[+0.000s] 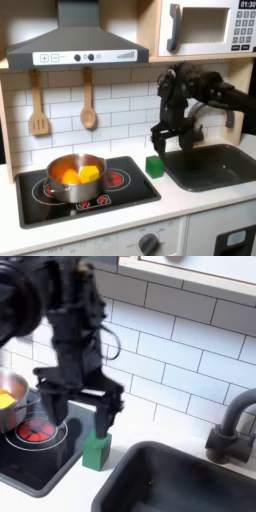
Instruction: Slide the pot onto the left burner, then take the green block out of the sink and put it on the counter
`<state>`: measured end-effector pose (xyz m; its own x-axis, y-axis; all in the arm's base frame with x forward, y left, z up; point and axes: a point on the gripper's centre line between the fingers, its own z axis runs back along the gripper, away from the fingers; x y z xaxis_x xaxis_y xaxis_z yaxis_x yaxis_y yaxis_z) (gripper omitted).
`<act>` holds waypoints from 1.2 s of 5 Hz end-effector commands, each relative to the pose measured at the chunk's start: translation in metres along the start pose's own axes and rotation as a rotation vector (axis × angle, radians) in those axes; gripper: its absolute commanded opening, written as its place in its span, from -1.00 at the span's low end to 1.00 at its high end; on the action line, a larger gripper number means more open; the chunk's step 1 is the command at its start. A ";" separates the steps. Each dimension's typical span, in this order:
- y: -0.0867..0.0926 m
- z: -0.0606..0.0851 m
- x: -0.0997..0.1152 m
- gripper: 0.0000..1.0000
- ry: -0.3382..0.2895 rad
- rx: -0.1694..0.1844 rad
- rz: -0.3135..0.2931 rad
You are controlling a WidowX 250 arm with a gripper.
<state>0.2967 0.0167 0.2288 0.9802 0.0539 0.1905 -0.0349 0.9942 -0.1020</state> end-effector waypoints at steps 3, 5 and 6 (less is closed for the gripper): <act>0.017 -0.002 -0.094 1.00 0.055 0.007 -0.165; 0.031 0.003 -0.105 1.00 0.023 0.002 -0.180; 0.031 0.003 -0.105 1.00 0.021 0.001 -0.186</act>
<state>0.1921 0.0421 0.2092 0.9733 -0.1329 0.1873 0.1472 0.9870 -0.0648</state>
